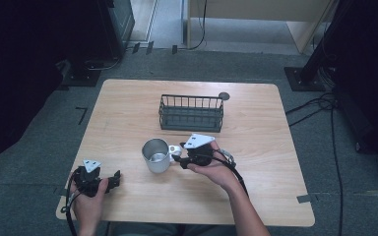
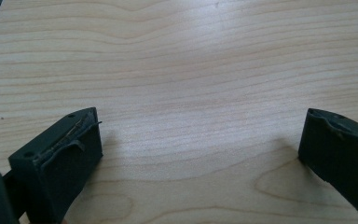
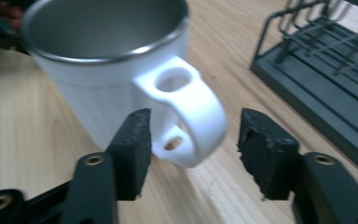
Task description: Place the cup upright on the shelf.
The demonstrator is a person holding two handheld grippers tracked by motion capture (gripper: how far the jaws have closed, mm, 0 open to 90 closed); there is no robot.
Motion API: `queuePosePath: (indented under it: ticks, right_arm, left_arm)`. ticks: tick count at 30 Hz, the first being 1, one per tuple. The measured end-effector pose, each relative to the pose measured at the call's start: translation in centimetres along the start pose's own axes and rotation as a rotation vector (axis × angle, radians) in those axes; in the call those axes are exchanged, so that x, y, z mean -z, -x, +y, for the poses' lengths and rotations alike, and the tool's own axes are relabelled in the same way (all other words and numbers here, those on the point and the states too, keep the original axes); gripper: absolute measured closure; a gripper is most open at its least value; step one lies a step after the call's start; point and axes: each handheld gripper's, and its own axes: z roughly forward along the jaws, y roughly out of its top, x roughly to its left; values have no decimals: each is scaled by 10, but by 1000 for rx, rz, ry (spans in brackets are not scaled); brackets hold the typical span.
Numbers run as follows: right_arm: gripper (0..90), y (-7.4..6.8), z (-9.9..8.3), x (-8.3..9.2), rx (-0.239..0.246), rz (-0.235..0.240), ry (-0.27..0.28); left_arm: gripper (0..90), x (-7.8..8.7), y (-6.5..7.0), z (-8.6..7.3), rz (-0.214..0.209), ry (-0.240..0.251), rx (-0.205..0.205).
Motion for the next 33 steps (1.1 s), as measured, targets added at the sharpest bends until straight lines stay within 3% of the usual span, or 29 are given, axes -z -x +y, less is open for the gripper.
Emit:
queuePosePath:
  ticks: [2, 4, 5, 7, 10, 15, 22, 25, 33]
  right_arm:
    - [493, -3, -1, 2, 16, 17, -6]
    - [606, -6, -2, 5, 11, 22, -13]
    - [689, -7, -3, 11, 5, 82, -23]
    - [690, -13, -4, 15, 30, 136, -34]
    - [681, -18, -4, 15, 47, 133, -44]
    - [696, -26, 0, 5, 61, 75, -23]
    - [715, -24, 3, 2, 110, 40, -40]
    - [719, -23, 5, 2, 130, 47, -55]
    - [723, -10, 9, 17, 108, 72, -47]
  left_arm:
    - [0, 0, 0, 0, 0, 0, 0]
    - [0, 0, 0, 0, 0, 0, 0]
    - [0, 0, 0, 0, 0, 0, 0]
    - [0, 0, 0, 0, 0, 0, 0]
    - [0, 0, 0, 0, 1, 0, 0]
    - [0, 0, 0, 0, 1, 0, 0]
    - [0, 0, 0, 0, 1, 0, -1]
    - [0, 0, 0, 0, 1, 0, 0]
    - [0, 0, 0, 0, 1, 1, 1]
